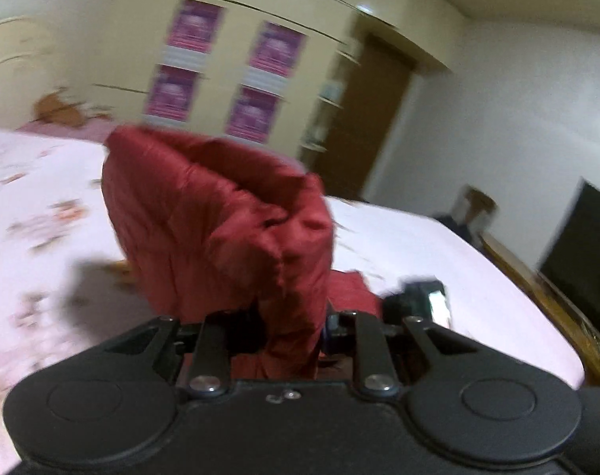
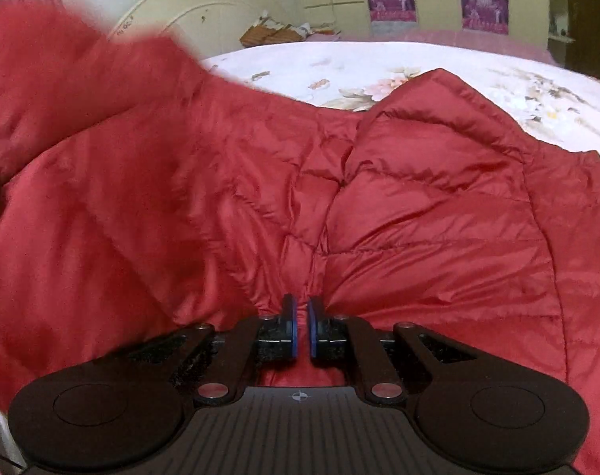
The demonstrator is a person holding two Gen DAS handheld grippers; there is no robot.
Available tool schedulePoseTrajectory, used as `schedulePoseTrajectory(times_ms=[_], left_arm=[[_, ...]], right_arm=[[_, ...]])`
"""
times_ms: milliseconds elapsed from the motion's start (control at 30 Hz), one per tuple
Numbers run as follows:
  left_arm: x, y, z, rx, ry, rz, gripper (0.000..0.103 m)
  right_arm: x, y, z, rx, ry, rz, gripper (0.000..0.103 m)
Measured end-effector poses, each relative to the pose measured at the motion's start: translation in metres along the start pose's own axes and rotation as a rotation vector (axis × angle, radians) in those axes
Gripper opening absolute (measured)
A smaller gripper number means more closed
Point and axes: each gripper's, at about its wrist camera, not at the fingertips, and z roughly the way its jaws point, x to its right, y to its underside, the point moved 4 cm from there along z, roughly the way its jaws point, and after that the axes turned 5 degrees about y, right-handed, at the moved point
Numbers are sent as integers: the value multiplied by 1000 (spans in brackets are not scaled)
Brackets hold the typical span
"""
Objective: Fold large clothes
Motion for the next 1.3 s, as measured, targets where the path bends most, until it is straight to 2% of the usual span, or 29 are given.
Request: schedulePoseTrajectory(times_ms=[100,267,367,633,733,833,867,900,967,1133,1300], left_arm=[[23,2,17,-32,32,29,23],[57,19,45,-80,88,65,22],[72,32,63,-114,114,95,22],[97,72,96,-216,131,182,22],[99,78,97,-243,117,218,25],[104,76,96,-257,114,242,36],[106,74,96,-260,115,246,45],[108,73,95,-265,125,246,60],[112,67,96,-270,146,240,74],[114,63,79,-255,143,215,75],[97,46,41,-196,112,157,80]], right_arm=[[27,1,-47,77,52,27,8],[75,35,-114,107,198,-4,8],[101,55,-137,102,266,16,8],[135,88,-132,44,288,113,8],[147,87,-146,67,258,188,8],[155,78,-164,108,251,233,8],[158,74,-170,122,242,253,8],[160,69,-176,139,232,272,8],[162,61,-189,172,210,286,8],[162,44,-207,212,168,285,8],[148,41,-198,210,139,253,9]])
